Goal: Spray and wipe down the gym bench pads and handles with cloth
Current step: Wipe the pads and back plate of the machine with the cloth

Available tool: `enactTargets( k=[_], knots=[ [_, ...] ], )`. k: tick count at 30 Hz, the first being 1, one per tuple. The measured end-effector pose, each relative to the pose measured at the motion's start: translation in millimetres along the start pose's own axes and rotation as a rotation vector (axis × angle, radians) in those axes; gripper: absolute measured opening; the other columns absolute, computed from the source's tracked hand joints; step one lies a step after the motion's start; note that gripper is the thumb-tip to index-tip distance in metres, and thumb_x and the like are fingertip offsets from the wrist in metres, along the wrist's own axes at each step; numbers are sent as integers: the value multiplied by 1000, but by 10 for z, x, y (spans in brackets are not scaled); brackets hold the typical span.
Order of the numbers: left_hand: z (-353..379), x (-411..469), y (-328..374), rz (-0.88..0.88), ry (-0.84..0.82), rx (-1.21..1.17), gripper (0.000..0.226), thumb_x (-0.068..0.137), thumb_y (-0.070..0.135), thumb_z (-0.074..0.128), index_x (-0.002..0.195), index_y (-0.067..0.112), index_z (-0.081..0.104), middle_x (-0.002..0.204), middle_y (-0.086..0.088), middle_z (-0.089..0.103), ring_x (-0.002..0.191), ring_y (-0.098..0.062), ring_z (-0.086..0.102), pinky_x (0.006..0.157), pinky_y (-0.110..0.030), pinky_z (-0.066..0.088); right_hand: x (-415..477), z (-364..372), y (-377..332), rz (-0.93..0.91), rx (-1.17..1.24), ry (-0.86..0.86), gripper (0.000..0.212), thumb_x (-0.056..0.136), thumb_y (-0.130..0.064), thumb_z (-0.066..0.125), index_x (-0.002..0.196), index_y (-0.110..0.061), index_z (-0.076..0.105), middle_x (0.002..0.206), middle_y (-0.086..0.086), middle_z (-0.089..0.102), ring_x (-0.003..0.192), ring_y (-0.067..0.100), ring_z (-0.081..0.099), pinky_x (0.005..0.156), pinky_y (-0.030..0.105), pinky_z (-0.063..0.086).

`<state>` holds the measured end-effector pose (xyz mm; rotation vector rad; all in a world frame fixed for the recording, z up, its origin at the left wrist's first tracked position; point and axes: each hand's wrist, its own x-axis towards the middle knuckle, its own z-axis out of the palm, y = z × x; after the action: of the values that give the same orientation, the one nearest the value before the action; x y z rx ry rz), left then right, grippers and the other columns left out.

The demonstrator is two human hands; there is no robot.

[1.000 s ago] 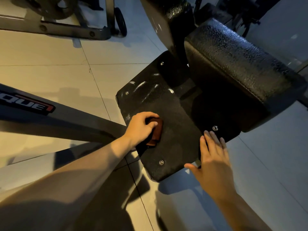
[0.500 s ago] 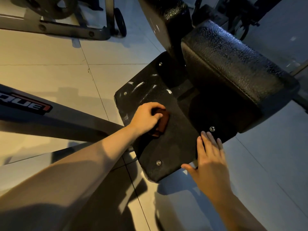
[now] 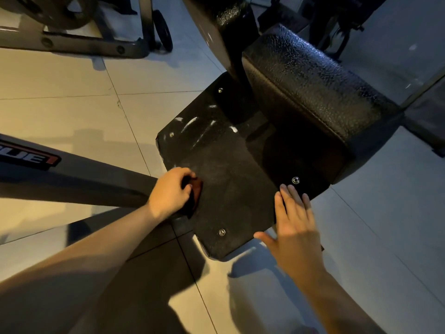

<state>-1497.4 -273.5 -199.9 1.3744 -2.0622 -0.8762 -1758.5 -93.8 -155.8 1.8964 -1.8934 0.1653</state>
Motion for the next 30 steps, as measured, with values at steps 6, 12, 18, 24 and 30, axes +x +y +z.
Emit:
enactTargets(
  k=[6, 12, 18, 24, 30],
  knots=[
    [211, -415, 94, 31, -78, -92, 28, 88, 12, 70, 110, 29, 67, 111, 11, 65, 108, -12, 61, 101, -38, 48, 14, -48, -46, 10, 4, 14, 99, 74, -63, 74, 143, 5, 52, 151, 22, 49, 146, 35, 41, 120, 54, 33],
    [328, -774, 300, 92, -272, -113, 26, 91, 12, 69, 107, 33, 69, 109, 18, 67, 105, -1, 62, 97, -27, 49, 12, -72, -52, 4, 37, -25, 100, 71, -56, 84, 142, 6, 52, 150, 24, 49, 144, 37, 42, 117, 57, 37],
    [-75, -726, 501, -139, -342, -384, 24, 93, 1, 69, 108, 20, 73, 108, 3, 72, 101, -6, 68, 86, -20, 56, 125, -325, -85, 39, 226, -206, 56, 87, -41, 78, 131, -9, 66, 145, 13, 57, 139, 30, 49, 117, 49, 36],
    [-261, -810, 919, -316, -239, -738, 32, 90, -4, 69, 115, 17, 69, 109, -9, 71, 107, -25, 69, 93, -40, 60, 225, -729, -181, 248, 929, -372, 8, 97, -26, 66, 90, -24, 69, 74, -12, 68, 78, 11, 69, 74, 39, 60],
    [-517, -902, 1589, -313, -252, -833, 30, 91, 10, 72, 121, 13, 73, 116, -12, 75, 112, -27, 70, 101, -42, 55, 234, -1127, -165, 383, 1343, -330, 16, 91, -21, 75, 100, -31, 66, 85, -8, 71, 82, 10, 72, 73, 27, 59]
  ],
)
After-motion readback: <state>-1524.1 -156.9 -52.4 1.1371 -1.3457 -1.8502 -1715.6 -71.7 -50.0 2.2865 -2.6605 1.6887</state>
